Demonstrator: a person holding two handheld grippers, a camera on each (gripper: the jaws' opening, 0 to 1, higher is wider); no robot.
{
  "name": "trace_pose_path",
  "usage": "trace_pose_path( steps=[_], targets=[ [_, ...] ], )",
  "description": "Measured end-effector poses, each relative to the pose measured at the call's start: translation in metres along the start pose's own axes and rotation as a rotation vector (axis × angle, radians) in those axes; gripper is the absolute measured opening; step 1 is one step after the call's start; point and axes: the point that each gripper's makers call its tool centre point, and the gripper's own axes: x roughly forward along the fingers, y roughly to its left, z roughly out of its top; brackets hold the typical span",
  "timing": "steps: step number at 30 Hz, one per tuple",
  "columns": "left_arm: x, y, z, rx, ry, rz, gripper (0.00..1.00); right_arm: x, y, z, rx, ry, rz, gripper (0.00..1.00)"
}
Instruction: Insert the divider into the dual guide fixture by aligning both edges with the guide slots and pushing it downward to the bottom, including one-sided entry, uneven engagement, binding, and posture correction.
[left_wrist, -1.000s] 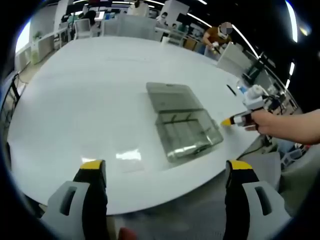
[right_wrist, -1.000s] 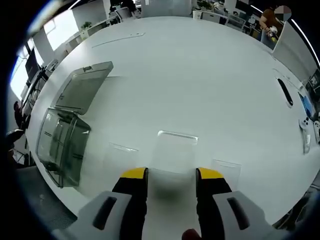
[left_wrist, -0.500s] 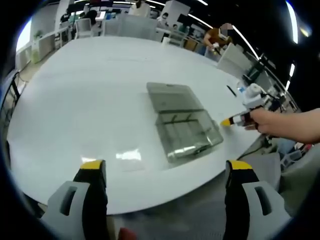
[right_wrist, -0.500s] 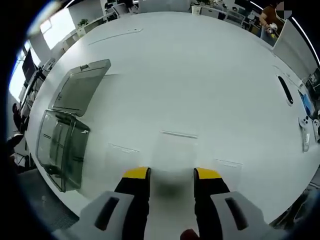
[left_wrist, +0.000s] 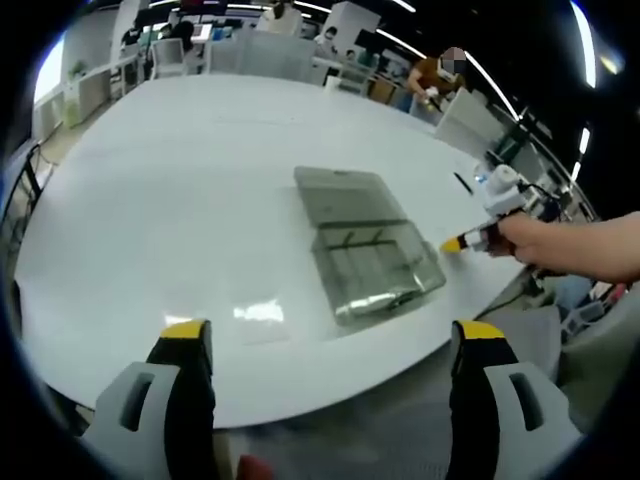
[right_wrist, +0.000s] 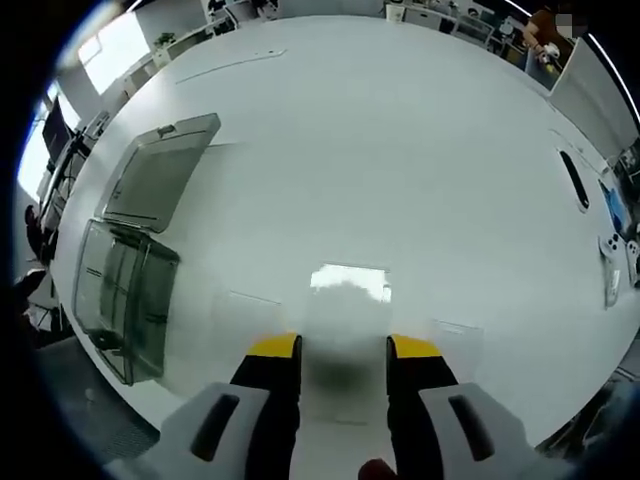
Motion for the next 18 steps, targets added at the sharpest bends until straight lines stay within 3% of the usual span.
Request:
trace_pose_path(
  steps=[18],
  targets=[
    [0.0005,-0.0071,-0.0027,0.015,0.01,-0.02,0.97,-0.0007,-0.0019,0.0024,-0.06,-0.004,0.019,0.27]
  ],
)
